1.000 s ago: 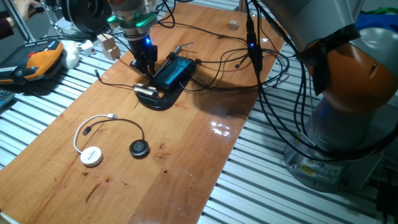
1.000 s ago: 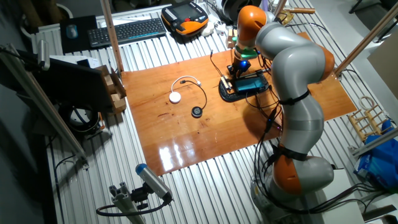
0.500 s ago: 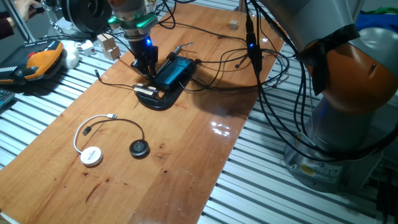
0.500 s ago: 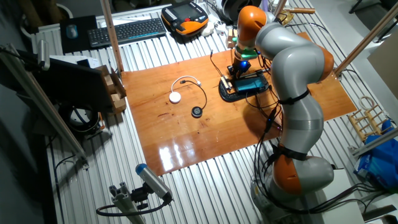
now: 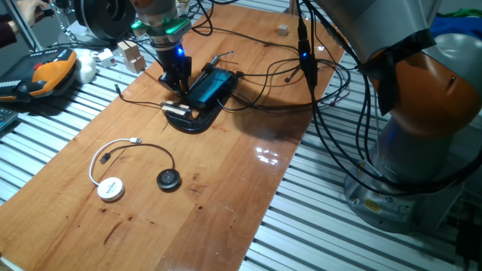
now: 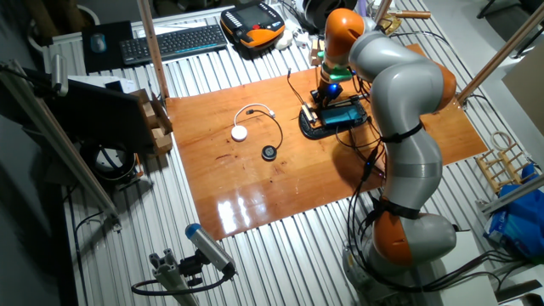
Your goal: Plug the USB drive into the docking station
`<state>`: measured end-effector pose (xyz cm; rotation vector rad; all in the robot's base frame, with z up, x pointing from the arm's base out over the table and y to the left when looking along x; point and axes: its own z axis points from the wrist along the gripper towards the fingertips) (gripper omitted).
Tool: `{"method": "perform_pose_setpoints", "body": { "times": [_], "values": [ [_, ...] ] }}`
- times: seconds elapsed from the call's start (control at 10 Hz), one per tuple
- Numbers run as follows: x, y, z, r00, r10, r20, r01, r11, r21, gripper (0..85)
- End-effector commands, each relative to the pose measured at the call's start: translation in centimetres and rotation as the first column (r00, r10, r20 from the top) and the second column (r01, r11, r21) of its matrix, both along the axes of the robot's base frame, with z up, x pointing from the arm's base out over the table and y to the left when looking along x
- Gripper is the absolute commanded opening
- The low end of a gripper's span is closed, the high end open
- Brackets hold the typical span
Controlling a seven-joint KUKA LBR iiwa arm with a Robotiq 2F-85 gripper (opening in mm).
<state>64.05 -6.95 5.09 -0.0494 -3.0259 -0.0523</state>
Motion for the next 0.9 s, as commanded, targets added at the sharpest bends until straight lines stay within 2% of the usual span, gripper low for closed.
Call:
{"method": "perform_pose_setpoints", "body": {
  "times": [0.0,0.8],
  "values": [
    [-0.01,0.01,-0.01,1.000,0.000,0.001,0.000,1.000,0.000,34.0],
    [-0.02,0.05,-0.06,1.000,0.008,0.003,-0.008,1.000,0.001,34.0]
  ]
}}
